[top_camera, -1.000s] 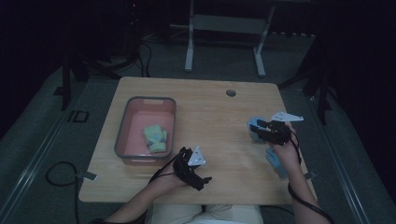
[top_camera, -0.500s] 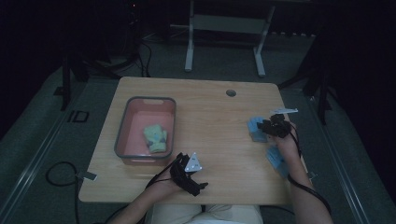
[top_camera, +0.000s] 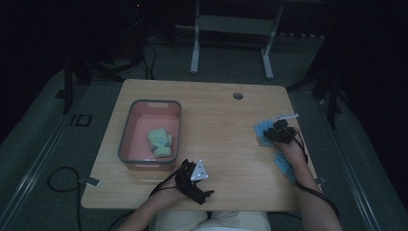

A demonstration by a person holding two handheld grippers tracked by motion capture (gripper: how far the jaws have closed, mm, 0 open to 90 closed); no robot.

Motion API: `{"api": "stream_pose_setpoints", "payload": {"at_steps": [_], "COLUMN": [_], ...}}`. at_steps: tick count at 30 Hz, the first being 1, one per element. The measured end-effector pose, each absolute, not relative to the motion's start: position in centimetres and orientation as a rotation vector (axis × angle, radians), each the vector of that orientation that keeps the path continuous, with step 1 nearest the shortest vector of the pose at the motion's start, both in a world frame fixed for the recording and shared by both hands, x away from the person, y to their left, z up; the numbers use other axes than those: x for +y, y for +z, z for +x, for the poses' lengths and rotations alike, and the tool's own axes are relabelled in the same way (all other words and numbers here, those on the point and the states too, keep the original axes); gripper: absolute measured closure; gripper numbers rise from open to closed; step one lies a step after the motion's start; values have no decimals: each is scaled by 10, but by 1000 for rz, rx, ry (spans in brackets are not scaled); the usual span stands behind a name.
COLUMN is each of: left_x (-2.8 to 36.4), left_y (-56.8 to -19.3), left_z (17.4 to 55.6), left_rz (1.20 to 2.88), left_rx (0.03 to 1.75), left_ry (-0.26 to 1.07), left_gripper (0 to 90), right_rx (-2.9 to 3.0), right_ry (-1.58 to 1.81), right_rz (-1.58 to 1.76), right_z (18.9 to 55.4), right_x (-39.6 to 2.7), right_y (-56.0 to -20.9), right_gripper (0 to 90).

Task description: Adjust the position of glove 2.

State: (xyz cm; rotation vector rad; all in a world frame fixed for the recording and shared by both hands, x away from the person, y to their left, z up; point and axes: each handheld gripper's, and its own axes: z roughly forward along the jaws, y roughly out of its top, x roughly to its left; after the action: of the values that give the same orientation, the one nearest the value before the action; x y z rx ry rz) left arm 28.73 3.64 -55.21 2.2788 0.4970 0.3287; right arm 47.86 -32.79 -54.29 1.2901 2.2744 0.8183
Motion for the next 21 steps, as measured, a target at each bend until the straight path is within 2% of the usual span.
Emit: {"api": "stream_pose_setpoints", "payload": {"at_steps": [2,9,21], "left_x": [37,40,41], "left_y": [-552,-553,-554], "left_z": [288,288,288], "left_rz": [2272,2252,2252], "left_rx": [497,502,497], "left_ry": [327,325,341], "left_gripper": [16,16,16], "right_rx": [2278,2267,2214], "right_ry": [813,786,964], "right_rz": [1295,1330,1236], "right_z": [478,477,449], "right_x": [-325,-318,-296], "right_y": [-542,-533,-472], "right_gripper": [786,875,880]}}
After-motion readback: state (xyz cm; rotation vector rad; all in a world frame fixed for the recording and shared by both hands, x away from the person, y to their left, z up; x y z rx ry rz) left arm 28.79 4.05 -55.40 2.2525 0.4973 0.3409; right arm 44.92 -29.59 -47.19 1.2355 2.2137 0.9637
